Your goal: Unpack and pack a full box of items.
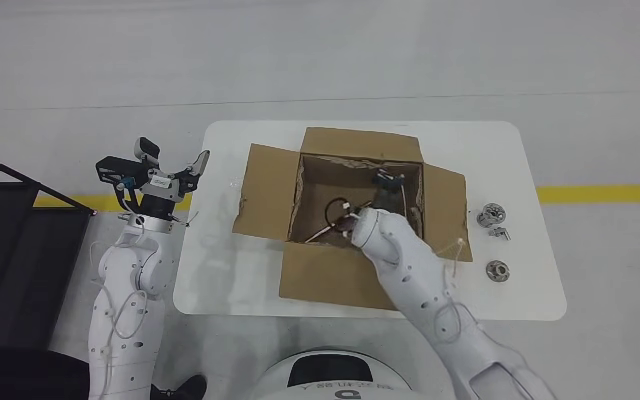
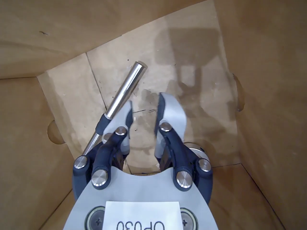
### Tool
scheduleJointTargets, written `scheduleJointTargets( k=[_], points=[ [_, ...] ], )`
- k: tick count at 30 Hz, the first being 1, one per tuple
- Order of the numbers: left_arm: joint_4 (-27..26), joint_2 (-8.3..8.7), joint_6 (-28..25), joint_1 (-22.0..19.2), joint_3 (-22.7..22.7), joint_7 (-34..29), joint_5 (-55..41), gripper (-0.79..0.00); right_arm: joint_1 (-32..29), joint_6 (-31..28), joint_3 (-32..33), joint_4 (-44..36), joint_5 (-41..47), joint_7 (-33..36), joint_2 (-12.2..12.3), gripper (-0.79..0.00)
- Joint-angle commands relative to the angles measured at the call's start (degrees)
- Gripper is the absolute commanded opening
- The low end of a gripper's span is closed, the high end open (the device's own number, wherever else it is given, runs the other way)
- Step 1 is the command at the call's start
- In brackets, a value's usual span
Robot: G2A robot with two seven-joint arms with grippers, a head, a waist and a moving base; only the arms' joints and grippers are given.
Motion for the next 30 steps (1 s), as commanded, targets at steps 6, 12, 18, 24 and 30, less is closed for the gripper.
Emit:
scheduleJointTargets(
  k=[6, 12, 18, 24, 30],
  points=[
    [0.0, 0.0, 0.0, 0.0, 0.0, 0.0, 0.0, 0.0, 2.77, -0.9, -2.21, 4.33, 0.24, 0.91, -1.02, -0.453],
    [0.0, 0.0, 0.0, 0.0, 0.0, 0.0, 0.0, 0.0, 5.14, -0.44, -3.62, 7.65, 0.06, 0.45, -1.97, -0.48],
    [0.0, 0.0, 0.0, 0.0, 0.0, 0.0, 0.0, 0.0, 7.92, 0.29, -4.43, 12.9, 0.78, -0.28, -3.09, -0.489],
    [0.0, 0.0, 0.0, 0.0, 0.0, 0.0, 0.0, 0.0, 9.49, 0.99, -4.75, 16.25, 1.94, -0.97, -4.01, -0.48],
    [0.0, 0.0, 0.0, 0.0, 0.0, 0.0, 0.0, 0.0, 10.05, 1.09, -4.27, 17.14, 2.37, -1.08, -4.39, -0.785]
  ],
)
